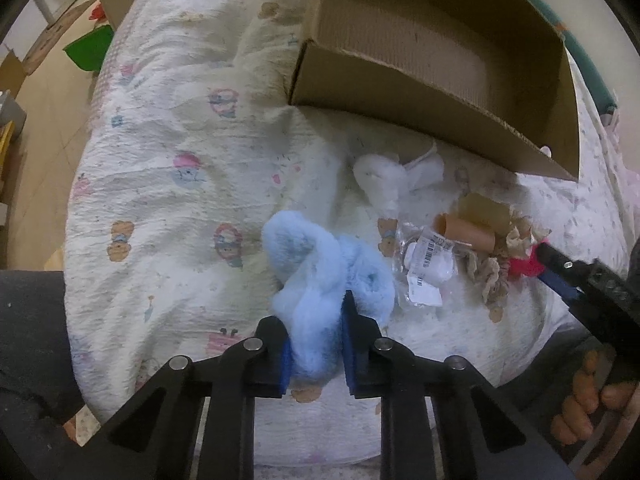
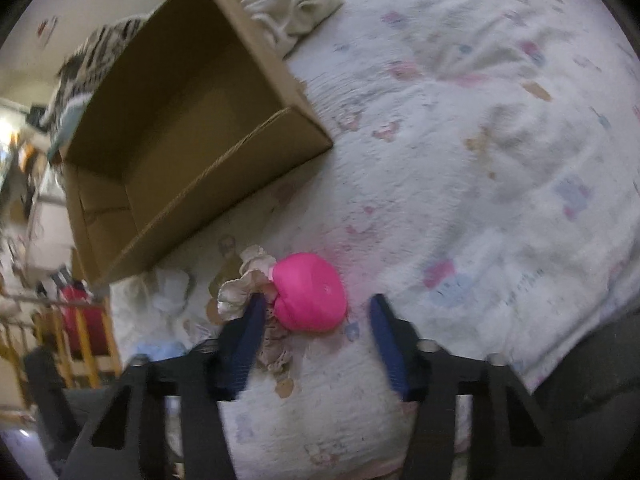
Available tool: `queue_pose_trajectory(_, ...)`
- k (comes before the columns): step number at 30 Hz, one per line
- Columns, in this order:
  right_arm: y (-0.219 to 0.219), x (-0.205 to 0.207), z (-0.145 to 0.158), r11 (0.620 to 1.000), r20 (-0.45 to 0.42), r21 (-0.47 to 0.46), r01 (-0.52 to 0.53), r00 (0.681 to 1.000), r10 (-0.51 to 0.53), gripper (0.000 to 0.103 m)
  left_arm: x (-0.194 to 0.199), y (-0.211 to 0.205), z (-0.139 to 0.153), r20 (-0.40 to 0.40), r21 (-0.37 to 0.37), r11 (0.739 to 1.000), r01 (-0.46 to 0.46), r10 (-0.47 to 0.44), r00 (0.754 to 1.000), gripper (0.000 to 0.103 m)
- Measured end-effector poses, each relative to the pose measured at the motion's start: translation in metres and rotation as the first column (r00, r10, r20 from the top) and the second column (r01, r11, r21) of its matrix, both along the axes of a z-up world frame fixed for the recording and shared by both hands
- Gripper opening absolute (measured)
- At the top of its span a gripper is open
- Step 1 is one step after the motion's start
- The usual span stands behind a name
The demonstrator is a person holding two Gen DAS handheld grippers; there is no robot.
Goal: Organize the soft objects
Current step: 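Grasp the light-blue fluffy scrunchie with the left tool while the right tool grasps the pink toy, then carry both items into the cardboard box and open both tools to release them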
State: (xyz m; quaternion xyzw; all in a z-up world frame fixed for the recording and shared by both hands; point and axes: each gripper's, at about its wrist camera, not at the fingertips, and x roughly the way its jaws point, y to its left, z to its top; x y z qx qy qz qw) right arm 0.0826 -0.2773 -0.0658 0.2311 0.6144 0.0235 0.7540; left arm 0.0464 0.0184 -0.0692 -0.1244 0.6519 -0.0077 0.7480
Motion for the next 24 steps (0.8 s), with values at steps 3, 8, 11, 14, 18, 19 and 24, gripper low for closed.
queue_pose_trajectory(3,0.004,0.002,-0.002,1.000,0.002,-0.012,-0.020,1.000,0.020,0.031,-0.001,0.003,0.004,0.018,0.005,1.000,-0.013,0.013,1.000,0.018)
queue_pose_trajectory(8,0.007,-0.008,0.011,0.998,0.063,-0.041,-0.042,0.997,0.044,0.021,-0.001,0.007,0.014,0.056,0.000,1.000,-0.024,0.024,0.998,0.018)
queue_pose_trajectory(11,0.007,-0.017,0.020,0.999,0.088,-0.022,-0.046,0.995,0.047,0.021,-0.001,0.009,0.018,0.077,0.004,1.000,-0.031,0.030,0.997,0.018)
queue_pose_trajectory(14,0.006,-0.024,0.031,0.998,0.121,0.013,-0.055,0.991,0.053,0.021,-0.003,0.011,0.025,0.110,0.016,0.999,-0.040,0.038,0.993,0.017)
queue_pose_trajectory(18,0.005,-0.033,0.046,0.995,0.179,0.046,-0.087,0.981,0.077,0.021,-0.008,0.017,0.038,0.160,0.030,0.998,-0.049,0.043,0.986,0.017)
queue_pose_trajectory(19,0.005,-0.034,0.050,0.994,0.195,0.061,-0.095,0.977,0.082,0.021,-0.009,0.016,0.041,0.175,0.041,0.998,-0.051,0.043,0.984,0.017)
queue_pose_trajectory(24,0.010,-0.036,0.064,0.989,0.260,0.092,-0.120,0.961,0.092,0.021,-0.016,0.015,0.054,0.241,0.079,0.995,-0.056,0.036,0.970,0.017)
